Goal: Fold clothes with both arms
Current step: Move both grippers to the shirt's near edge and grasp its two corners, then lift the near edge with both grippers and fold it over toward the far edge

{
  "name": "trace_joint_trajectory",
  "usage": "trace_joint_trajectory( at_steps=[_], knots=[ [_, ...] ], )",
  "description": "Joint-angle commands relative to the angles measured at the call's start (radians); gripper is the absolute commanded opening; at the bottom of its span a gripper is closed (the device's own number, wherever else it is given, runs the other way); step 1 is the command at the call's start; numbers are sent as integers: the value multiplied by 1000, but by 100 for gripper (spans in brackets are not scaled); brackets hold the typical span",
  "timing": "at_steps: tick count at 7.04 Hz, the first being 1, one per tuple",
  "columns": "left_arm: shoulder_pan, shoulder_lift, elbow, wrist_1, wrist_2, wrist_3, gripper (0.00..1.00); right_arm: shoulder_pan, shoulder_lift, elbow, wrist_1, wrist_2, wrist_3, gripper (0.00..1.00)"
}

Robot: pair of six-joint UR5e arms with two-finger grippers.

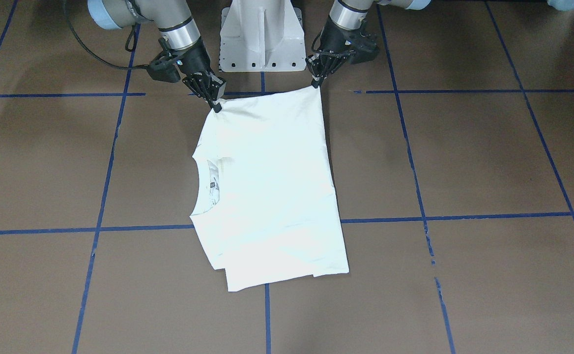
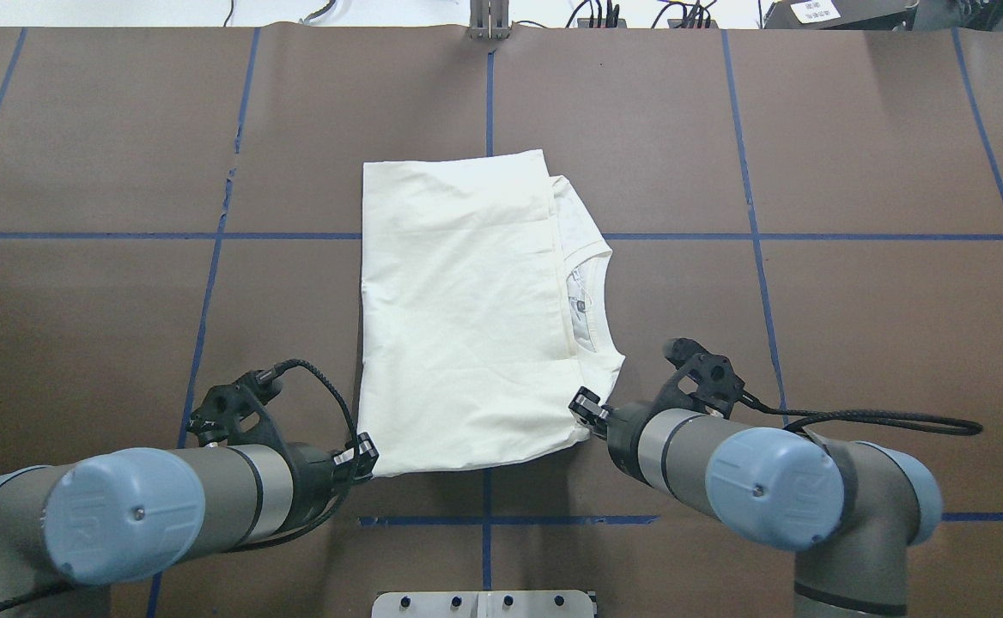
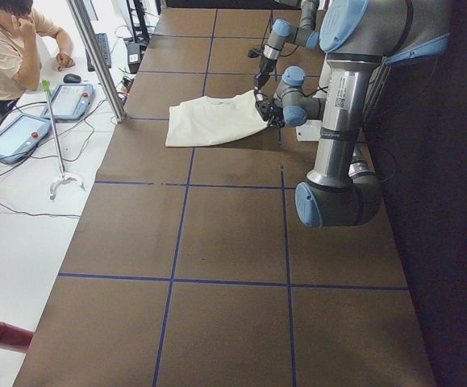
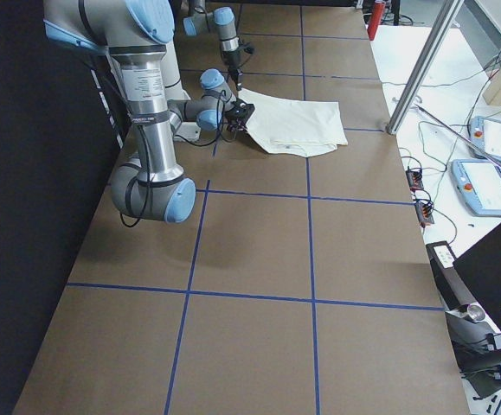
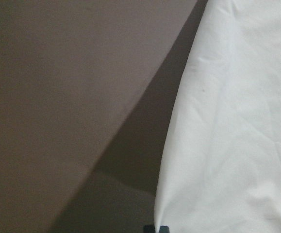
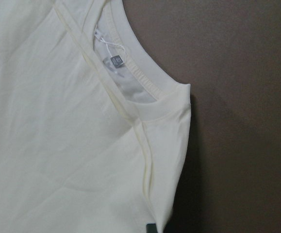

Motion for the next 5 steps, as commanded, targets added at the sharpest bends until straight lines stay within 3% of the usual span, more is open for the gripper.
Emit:
trace_joint_trajectory(
  at_steps=[1, 2, 4, 5],
  knots=[
    [41, -31, -59, 32, 0, -59, 0, -37, -76, 140, -2, 2, 21, 0],
    [24, -87, -47, 93, -2, -42, 0, -37, -64, 135, -2, 2, 20, 0],
    [-132, -112, -40, 114, -6, 87, 0, 53, -38, 98, -2, 8, 9, 0],
    [-207, -121, 8, 108, -9, 150, 0, 126, 55, -2, -3, 23, 6, 0]
  ],
)
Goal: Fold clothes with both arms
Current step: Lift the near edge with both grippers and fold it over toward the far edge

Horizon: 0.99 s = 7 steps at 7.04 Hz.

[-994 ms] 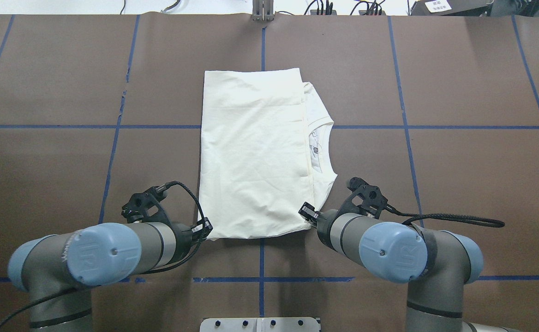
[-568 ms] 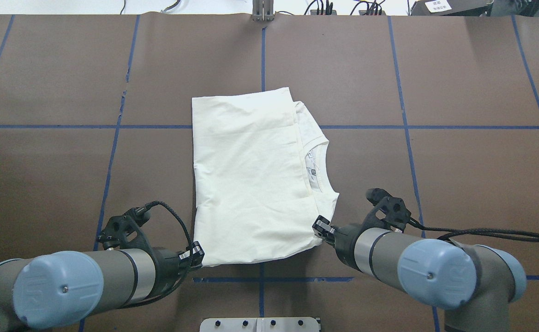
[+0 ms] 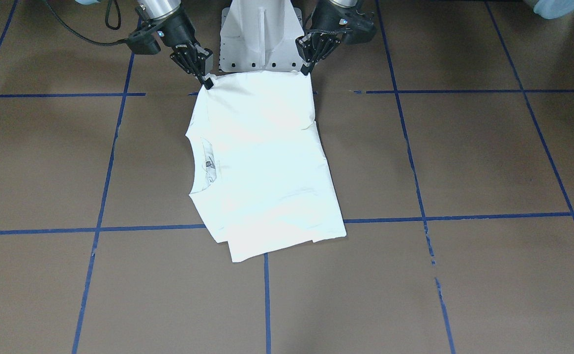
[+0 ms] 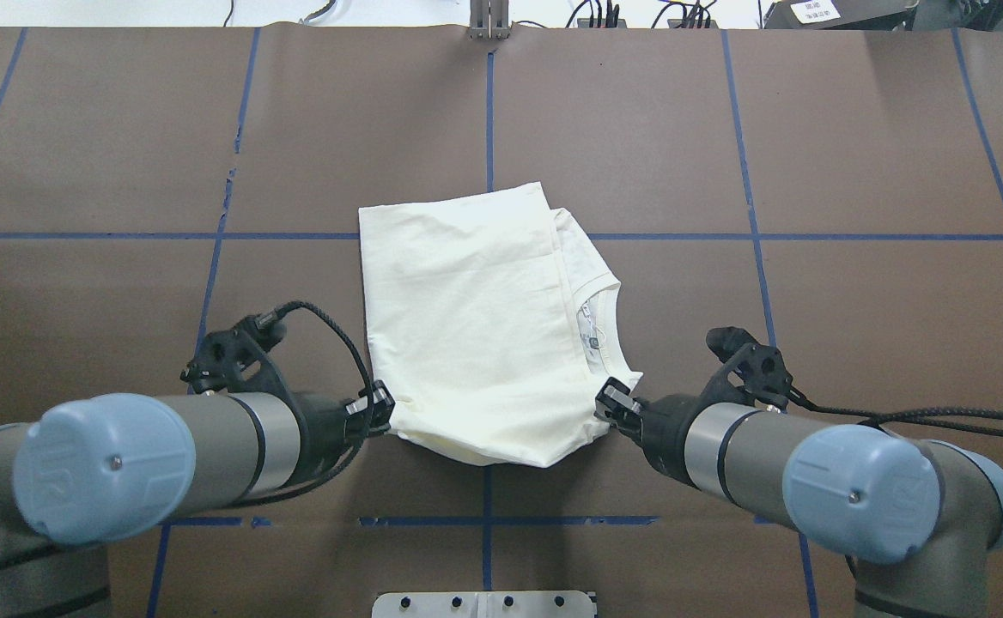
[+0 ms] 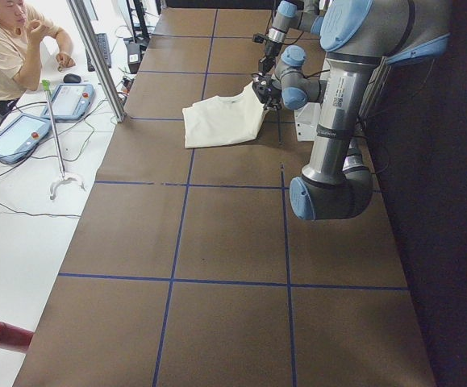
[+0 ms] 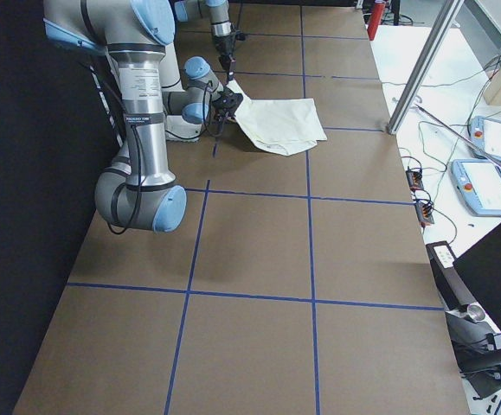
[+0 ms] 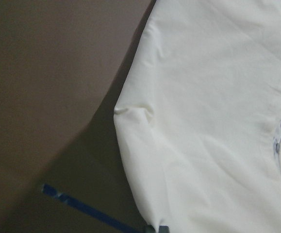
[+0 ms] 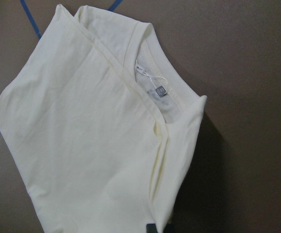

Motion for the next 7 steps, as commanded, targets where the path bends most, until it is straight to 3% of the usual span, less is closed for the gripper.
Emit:
trace_joint_trajectory(
  at_steps=[1, 2, 7],
  knots=[
    [-140, -42, 113, -7, -3, 135, 0, 170, 194, -219, -2, 95, -6, 0],
    [-183, -75, 173, -10, -2, 169, 0, 252, 253, -304, 3, 166, -20, 0],
    [-273, -194, 576, -296, 6, 283, 0, 306, 448, -645, 8, 206, -175, 0]
  ],
)
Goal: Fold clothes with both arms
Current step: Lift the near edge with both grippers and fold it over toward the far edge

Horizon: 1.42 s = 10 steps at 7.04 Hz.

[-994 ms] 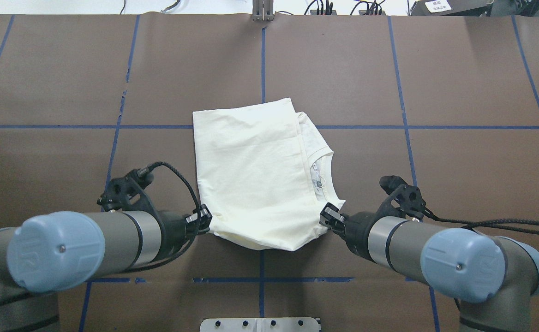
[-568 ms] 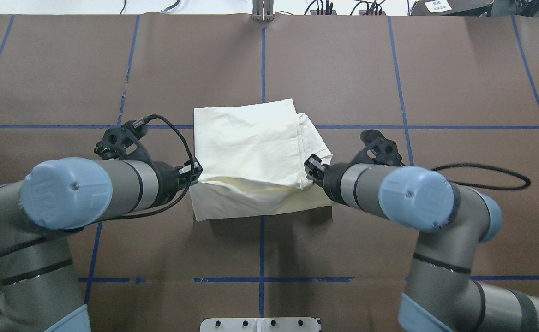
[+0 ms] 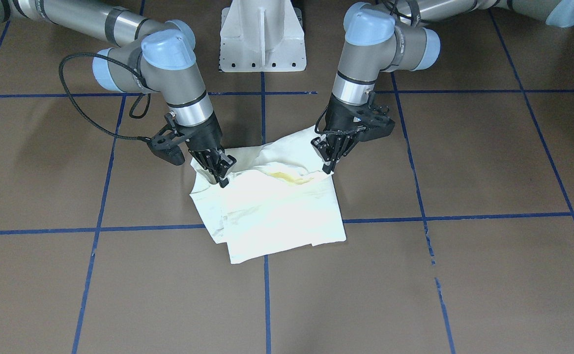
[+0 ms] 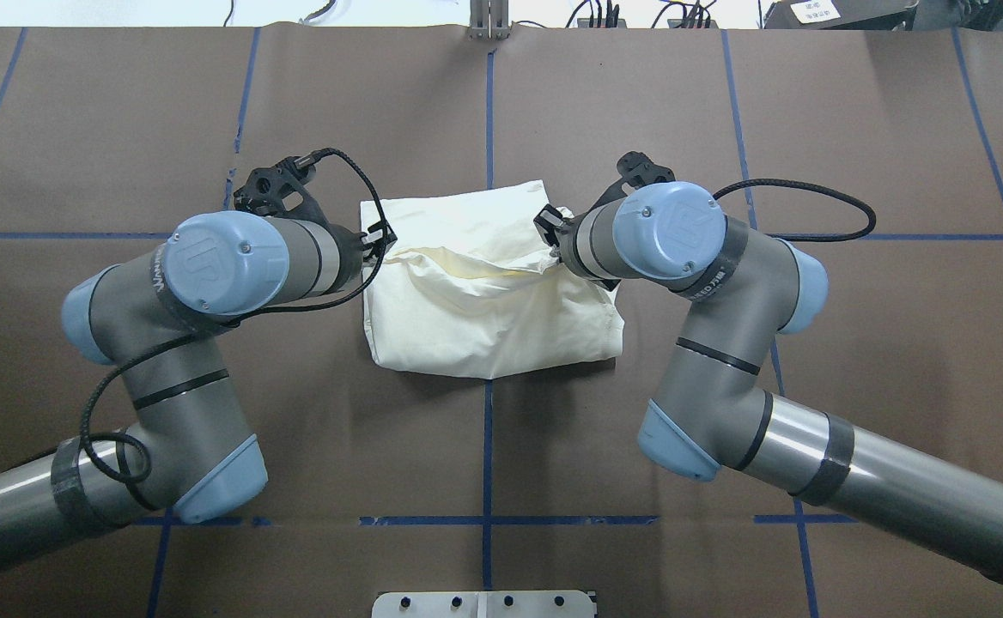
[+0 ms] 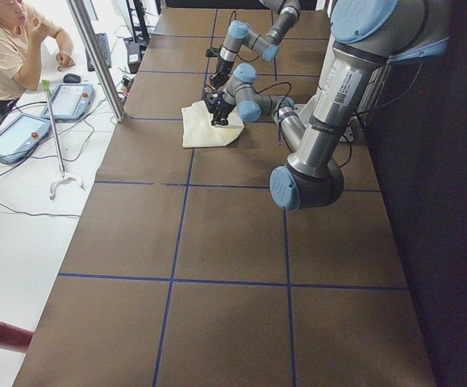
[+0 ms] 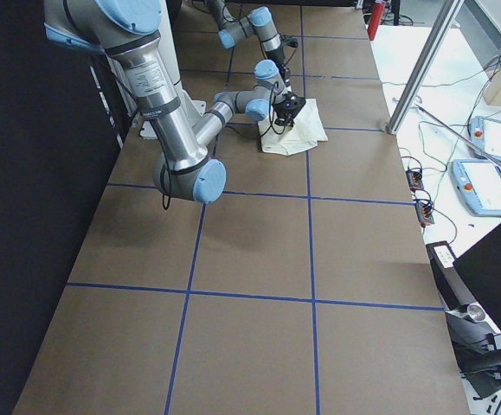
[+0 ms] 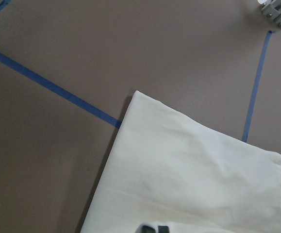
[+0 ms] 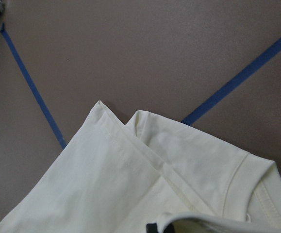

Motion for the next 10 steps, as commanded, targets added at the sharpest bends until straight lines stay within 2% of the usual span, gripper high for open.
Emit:
trace_joint_trajectory(
  at_steps=[1, 2, 3, 4, 5, 7, 9, 10],
  knots=[
    [-62, -34, 157, -119, 1, 111, 0, 25, 80, -144, 3, 3, -76, 0],
    [-87, -37, 167, -162, -4, 183, 18, 41, 119, -195, 4, 6, -94, 0],
    [-88, -39, 167, -166, -6, 185, 21, 61, 122, -207, 4, 40, -126, 0],
    [-90, -39, 164, -164, -7, 186, 54, 61, 125, -224, 4, 46, -146, 0],
    [-90, -37, 162, -166, -7, 186, 51, 61, 133, -224, 4, 46, -146, 0],
    [-81, -10, 161, -263, -35, 183, 32, 62, 134, -229, 4, 46, -157, 0],
    [-69, -5, 156, -267, -70, 174, 32, 120, 165, -264, 4, 93, -231, 87],
    [-55, -8, 132, -264, -99, 145, 7, 150, 185, -264, 3, 133, -239, 100]
  ],
)
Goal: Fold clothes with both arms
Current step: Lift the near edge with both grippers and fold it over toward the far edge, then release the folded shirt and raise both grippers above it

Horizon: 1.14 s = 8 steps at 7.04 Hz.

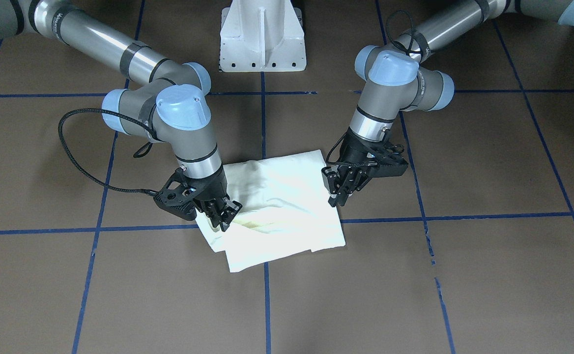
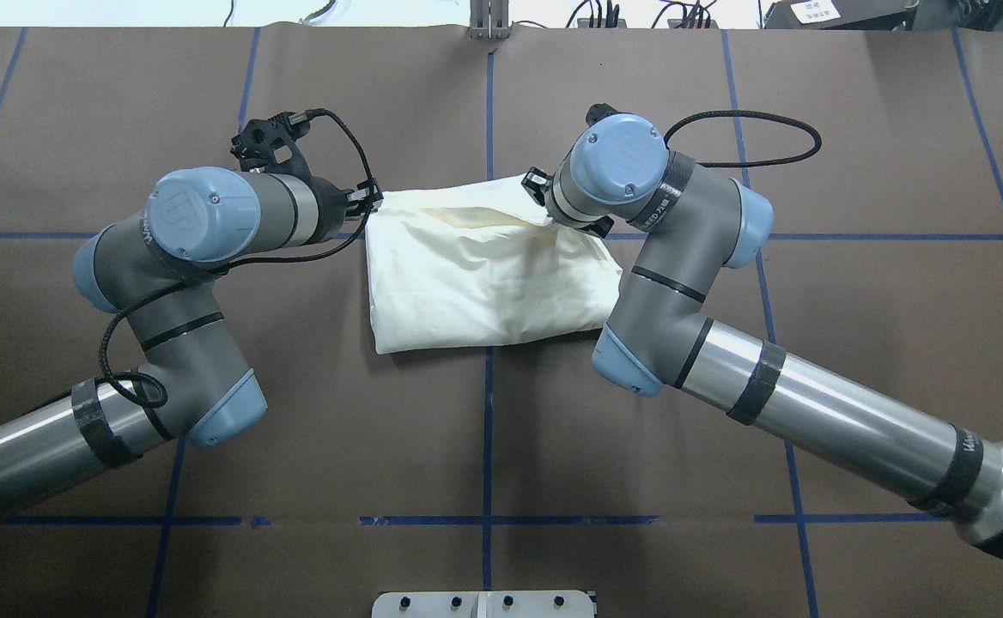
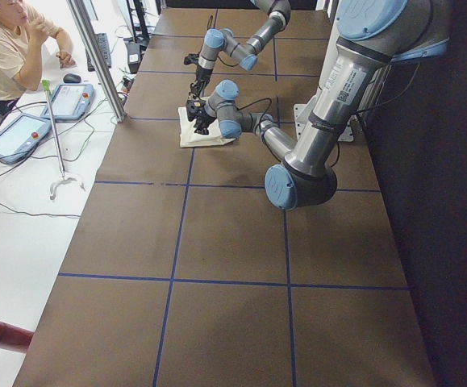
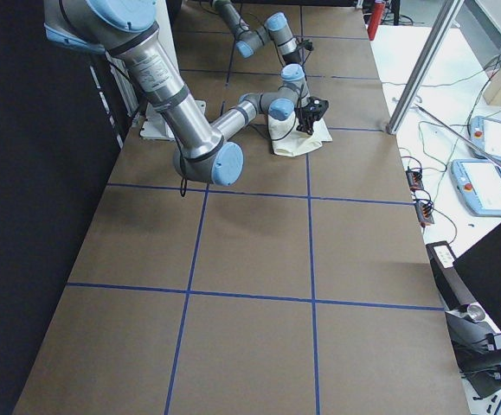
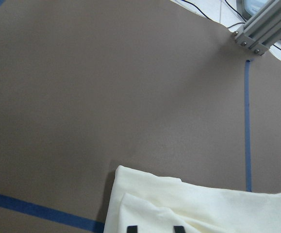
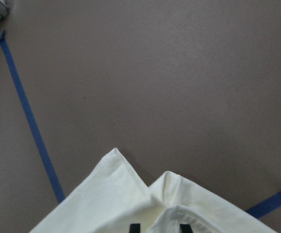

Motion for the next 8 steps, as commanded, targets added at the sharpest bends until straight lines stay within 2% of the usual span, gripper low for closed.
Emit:
trace_joint_trajectory(
  at_steps=[1, 2, 3, 4, 7, 8],
  knots=[
    [38, 0, -45, 3, -69, -40, 0, 82, 25, 1, 0, 130, -29, 100],
    [102, 3, -85, 14, -68, -78, 0, 96, 22, 10, -1, 184, -33, 100],
    [139, 60, -95, 25, -59, -97, 0, 100, 20, 14, -1, 186, -33, 100],
    [156, 66, -87, 26, -47, -97, 0, 103, 7, 30, -1, 188, -33, 100],
    [166, 70, -52, 26, -41, -64, 0, 103, -38, 94, -6, 186, -33, 100],
    [157, 72, -50, 28, -13, -19, 0, 101, -39, 96, -7, 186, -33, 100]
  ],
)
